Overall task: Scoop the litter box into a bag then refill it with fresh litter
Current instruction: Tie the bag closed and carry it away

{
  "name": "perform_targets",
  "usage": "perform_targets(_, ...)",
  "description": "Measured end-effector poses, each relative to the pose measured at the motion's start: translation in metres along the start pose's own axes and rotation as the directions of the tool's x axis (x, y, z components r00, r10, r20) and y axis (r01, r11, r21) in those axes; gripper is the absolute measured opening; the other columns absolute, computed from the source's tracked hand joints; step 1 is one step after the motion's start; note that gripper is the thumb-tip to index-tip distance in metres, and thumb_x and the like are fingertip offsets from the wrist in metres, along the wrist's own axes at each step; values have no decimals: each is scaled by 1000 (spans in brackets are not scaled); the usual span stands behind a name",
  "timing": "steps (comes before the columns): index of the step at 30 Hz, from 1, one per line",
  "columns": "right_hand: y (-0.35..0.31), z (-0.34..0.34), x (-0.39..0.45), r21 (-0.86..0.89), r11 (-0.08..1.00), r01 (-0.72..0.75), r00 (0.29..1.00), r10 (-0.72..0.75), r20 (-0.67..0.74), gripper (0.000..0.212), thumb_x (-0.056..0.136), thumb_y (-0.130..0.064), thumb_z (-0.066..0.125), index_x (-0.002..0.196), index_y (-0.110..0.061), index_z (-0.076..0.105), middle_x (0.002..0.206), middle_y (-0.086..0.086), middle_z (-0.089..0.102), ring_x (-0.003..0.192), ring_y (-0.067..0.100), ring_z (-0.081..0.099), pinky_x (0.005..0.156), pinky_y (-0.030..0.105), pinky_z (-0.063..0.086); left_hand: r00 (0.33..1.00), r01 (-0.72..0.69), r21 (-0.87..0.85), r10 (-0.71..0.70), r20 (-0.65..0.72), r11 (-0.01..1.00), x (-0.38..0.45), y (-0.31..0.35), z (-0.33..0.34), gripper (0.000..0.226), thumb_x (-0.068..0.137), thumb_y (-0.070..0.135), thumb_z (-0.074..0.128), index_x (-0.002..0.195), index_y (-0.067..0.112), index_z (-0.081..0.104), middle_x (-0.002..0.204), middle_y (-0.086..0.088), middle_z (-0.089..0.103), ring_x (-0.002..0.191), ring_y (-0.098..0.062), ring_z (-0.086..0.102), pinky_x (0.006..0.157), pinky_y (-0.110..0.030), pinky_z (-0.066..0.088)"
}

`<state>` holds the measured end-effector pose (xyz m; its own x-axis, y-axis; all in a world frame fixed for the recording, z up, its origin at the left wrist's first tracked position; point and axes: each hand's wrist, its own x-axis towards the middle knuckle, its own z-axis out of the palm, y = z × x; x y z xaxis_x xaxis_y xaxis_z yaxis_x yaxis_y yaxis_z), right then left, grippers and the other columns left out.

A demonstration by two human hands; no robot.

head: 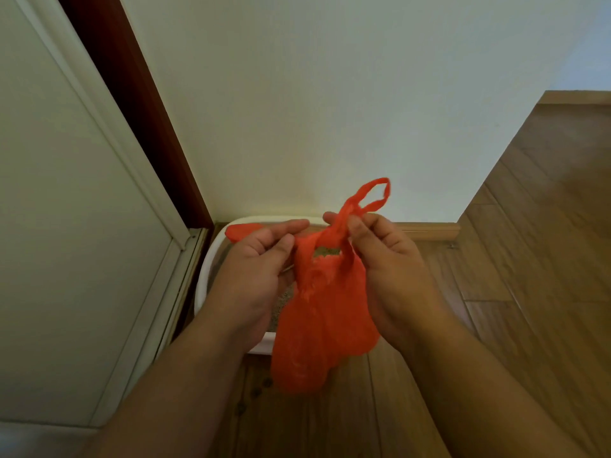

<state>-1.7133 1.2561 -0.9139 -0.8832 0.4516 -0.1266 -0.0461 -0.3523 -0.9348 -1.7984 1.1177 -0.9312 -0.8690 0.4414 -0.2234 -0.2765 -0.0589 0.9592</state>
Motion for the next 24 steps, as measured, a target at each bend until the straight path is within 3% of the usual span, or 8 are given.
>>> perform_targets(4,-7,-7,5,231,972,-50,996,65,-60,20,105,-25,48,99,-10,60,74,10,65,83,27,72,81,38,59,987,54,-67,-63,-145,996,4,0,-7,29,107,6,43,110,10,72,97,-11,74,85,-15,76,70,-24,60)
perform_targets(7,-11,-20,10,222,973,-69,985,101,-139,18,106,-23,47,96,-11,56,62,3,47,64,20,60,69,34,58,970,50,-34,-56,-235,998,7,1,-14,27,108,4,40,105,6,67,94,-14,69,79,-17,75,64,-23,60)
perform_targets(11,-7,-32,16,66,996,-63,974,76,-214,18,107,-19,46,96,-12,58,61,-1,39,53,11,41,60,30,56,947,56,55,-35,-321,997,13,2,-23,27,108,4,40,99,10,65,94,-12,68,85,-19,73,66,-26,60)
perform_targets(15,0,-34,21,-281,960,0,956,-83,-281,20,106,-27,51,94,-14,61,57,-4,49,47,7,47,59,32,51,957,-49,188,100,-272,981,9,2,-18,23,107,7,45,102,20,64,94,-10,70,84,-19,74,66,-23,59)
perform_targets(19,-2,-29,19,-454,889,68,940,-209,-270,19,101,-41,56,96,-25,67,78,-5,72,70,8,67,63,29,53,949,-261,277,298,-99,925,1,8,-10,38,101,9,57,122,41,56,95,-2,77,89,-14,76,73,-25,61)
perform_targets(22,3,-23,15,-651,759,24,952,-216,-217,26,104,-46,45,99,-29,64,87,-8,71,82,10,66,73,39,58,927,-349,253,372,-45,902,-4,10,-5,56,97,12,66,133,51,48,99,-7,76,87,-19,77,75,-32,63)
perform_targets(24,7,-18,11,-729,684,-11,973,-162,-167,29,106,-46,37,106,-30,61,94,-10,67,89,11,63,85,46,56,924,-356,232,378,-58,905,-5,8,-2,57,93,16,72,132,50,48,103,-7,74,90,-22,77,77,-40,63)
